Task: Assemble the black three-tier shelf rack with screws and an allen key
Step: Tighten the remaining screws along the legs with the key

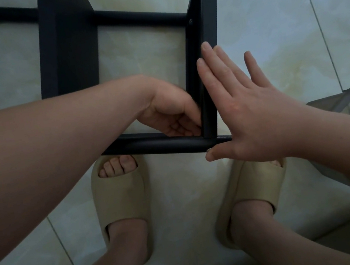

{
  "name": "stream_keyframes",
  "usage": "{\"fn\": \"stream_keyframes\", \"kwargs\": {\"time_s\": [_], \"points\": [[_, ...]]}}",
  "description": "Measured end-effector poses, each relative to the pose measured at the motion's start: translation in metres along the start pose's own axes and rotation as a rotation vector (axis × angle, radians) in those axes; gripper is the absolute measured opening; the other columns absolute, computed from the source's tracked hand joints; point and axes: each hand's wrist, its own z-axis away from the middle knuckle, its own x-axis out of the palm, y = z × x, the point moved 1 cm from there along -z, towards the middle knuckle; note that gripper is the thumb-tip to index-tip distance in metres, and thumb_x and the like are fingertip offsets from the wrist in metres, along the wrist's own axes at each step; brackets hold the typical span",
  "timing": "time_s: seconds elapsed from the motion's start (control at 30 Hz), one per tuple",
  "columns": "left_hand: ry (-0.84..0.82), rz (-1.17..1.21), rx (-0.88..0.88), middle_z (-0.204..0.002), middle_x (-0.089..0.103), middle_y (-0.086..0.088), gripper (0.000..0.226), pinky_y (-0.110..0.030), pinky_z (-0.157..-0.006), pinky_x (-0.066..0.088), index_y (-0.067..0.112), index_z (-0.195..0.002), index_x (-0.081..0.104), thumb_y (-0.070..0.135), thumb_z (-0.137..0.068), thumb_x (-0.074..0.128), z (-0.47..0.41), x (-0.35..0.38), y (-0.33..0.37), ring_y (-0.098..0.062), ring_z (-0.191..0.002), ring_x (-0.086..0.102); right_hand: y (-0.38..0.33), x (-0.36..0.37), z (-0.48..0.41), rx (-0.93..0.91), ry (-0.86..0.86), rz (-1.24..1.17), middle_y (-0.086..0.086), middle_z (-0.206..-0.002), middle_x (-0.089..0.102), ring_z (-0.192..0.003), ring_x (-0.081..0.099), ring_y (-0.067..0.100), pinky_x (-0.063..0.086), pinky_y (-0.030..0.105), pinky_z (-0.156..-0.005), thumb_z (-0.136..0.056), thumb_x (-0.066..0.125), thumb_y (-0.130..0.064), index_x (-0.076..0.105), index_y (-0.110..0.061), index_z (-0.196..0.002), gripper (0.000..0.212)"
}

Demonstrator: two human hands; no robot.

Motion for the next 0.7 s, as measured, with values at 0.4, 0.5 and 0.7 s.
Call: {"fn": "stream_keyframes", "kwargs": {"time_s": [0.4, 0.5, 0.7], "points": [[0.096, -0.090, -0.026, -0.080, 0.067, -0.008, 0.015, -0.022, -0.070, 0.055, 0.004, -0.092, 0.068, -0.006, -0.091, 0.057, -0.002, 0.002, 0.010, -0.013, -0.068, 0.063, 0.000, 0.001, -0.001, 0.003, 0.008, 0.008, 0.011, -0.162, -0.037, -0.151, -0.031, 0.025, -0.012, 0.055, -0.124, -0.067, 0.046, -0.088, -0.025, -0.006, -0.155, 0.139], [0.078, -0.039, 0.036, -0.089, 0.066, -0.012, 0.020, -0.023, -0.071, 0.057, 0.001, -0.103, 0.065, -0.011, -0.090, 0.055, -0.003, 0.002, 0.005, -0.016, -0.074, 0.065, 0.000, 0.001, 0.000, 0.001, 0.007, 0.010, 0.011, -0.162, -0.037, -0.151, -0.031, 0.025, -0.012, 0.055, -0.124, -0.069, 0.049, -0.087, -0.025, -0.006, -0.155, 0.140], [0.016, 0.113, 0.156, -0.078, 0.070, -0.007, 0.024, -0.024, -0.073, 0.058, 0.003, -0.102, 0.060, -0.016, -0.088, 0.053, -0.001, 0.004, -0.009, -0.016, -0.075, 0.069, 0.000, 0.001, 0.000, 0.003, -0.002, 0.012, 0.010, -0.160, -0.040, -0.150, -0.034, 0.024, -0.014, 0.055, -0.123, -0.066, 0.039, -0.088, -0.028, -0.006, -0.154, 0.137]]}}
